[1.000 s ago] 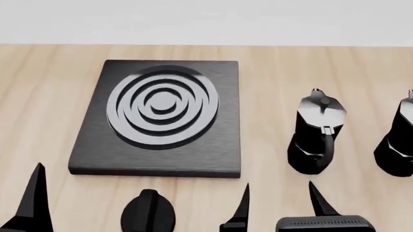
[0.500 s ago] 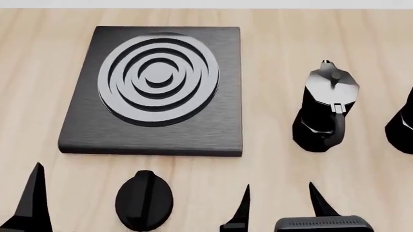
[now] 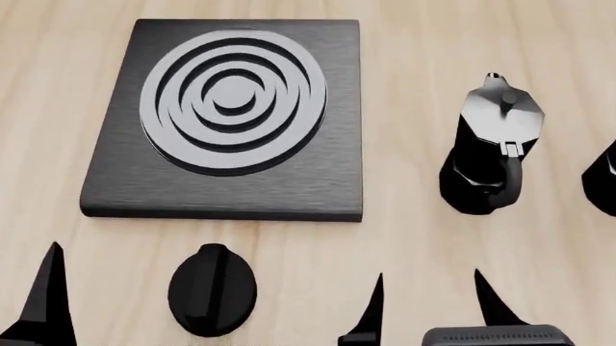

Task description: Put the right moka pot on the stove.

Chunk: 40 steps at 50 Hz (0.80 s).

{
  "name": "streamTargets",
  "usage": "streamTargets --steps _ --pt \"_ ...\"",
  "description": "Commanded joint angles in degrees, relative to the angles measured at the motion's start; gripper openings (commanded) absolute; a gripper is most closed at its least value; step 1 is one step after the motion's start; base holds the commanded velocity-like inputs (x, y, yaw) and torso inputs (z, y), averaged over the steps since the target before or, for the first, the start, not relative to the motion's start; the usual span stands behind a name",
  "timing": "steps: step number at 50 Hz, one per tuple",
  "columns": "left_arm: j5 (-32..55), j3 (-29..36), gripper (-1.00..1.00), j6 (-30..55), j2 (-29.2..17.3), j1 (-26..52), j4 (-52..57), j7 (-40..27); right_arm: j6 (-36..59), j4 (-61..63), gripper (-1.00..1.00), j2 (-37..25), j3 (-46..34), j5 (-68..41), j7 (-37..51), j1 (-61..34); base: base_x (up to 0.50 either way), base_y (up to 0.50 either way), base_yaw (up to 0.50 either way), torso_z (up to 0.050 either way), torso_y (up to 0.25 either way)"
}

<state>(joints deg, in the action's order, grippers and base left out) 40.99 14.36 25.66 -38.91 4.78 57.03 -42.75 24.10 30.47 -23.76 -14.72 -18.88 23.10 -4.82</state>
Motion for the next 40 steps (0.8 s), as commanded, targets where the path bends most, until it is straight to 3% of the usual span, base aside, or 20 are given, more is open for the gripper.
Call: streamTargets --steps 1,16,40 --pt "0.65 0.27 1.0 -0.15 -0.42 0.27 -0.13 -0.45 1.03 4.09 1.0 -2.82 3.68 -2.14 0.55 2.0 0.0 0.0 0.0 0.0 0.0" --pt "1.08 0.75 1.0 -0.35 -0.89 0.51 -0.15 -1.07 3.54 13.25 1.0 -9.29 18.66 -12.42 1.96 9.25 0.0 0.0 0.0 0.0 0.0" --pt "1.23 1.42 1.0 -0.99 -1.48 0.79 -0.45 -1.95 7.55 13.86 1.0 -17.42 37.57 -27.51 1.31 12.84 0.0 0.0 0.0 0.0 0.0"
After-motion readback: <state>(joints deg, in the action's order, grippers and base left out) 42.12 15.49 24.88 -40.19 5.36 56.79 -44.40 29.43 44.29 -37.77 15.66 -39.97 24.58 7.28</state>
